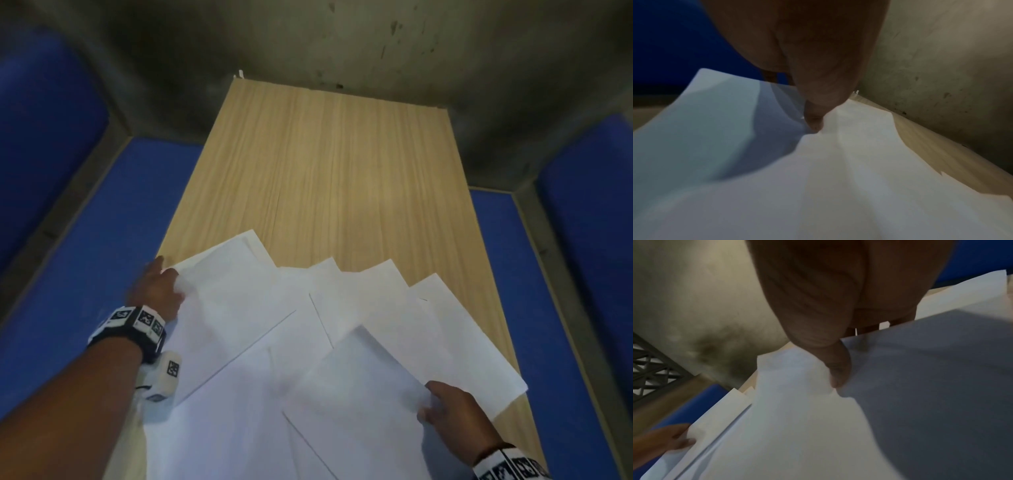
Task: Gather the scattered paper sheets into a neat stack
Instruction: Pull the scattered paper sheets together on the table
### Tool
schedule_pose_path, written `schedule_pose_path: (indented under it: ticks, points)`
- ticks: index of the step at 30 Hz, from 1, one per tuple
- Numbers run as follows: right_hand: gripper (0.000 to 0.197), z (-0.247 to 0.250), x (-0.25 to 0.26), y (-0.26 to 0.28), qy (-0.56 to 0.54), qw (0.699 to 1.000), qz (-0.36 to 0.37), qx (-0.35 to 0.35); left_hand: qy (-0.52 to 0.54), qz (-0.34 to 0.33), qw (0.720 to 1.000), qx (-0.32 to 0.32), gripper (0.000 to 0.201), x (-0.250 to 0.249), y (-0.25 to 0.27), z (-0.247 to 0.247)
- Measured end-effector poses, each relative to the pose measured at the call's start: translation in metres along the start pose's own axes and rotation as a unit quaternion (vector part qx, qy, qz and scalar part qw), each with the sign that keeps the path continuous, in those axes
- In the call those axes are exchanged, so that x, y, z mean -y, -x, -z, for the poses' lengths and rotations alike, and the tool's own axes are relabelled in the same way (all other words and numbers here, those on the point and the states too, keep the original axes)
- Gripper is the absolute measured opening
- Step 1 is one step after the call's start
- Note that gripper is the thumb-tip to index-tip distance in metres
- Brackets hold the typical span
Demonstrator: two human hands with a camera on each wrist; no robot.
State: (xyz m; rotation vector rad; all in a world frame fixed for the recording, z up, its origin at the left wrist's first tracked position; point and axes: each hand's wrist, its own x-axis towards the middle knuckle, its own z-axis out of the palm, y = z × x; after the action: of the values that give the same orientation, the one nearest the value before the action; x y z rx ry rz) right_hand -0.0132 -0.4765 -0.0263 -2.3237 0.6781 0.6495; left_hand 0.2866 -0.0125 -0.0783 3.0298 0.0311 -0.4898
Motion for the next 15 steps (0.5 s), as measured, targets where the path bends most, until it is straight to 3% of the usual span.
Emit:
schedule_pose_path:
  ticks: [5, 8, 11, 13, 15]
  points:
    - [0.016, -0.004, 0.013, -0.003, -0.012, 0.999, 0.012, 0.036, 0.007, -0.003, 1.000, -0.015, 0.035, -0.011, -0.014, 0.009]
    - [0.022, -0.003, 0.027, -0.011, -0.022, 0.999, 0.014, 0.024, 0.037, -0.013, 0.999, -0.026, 0.040, -0.010, -0.020, 0.014]
    - [0.023, 0.002, 0.035, -0.035, -0.043, 0.996, 0.005, -0.075, 0.130, -0.026, 0.991, 0.001, 0.049, -0.006, -0.021, 0.020]
    - [0.021, 0.007, 0.034, -0.055, -0.015, 0.986, 0.006, -0.165, 0.129, -0.042, 0.991, 0.015, 0.028, -0.003, -0.016, 0.029]
    - [0.020, 0.012, 0.032, -0.071, 0.035, 0.979, -0.027, -0.197, 0.148, -0.036, 0.988, 0.003, 0.015, 0.007, -0.007, 0.039]
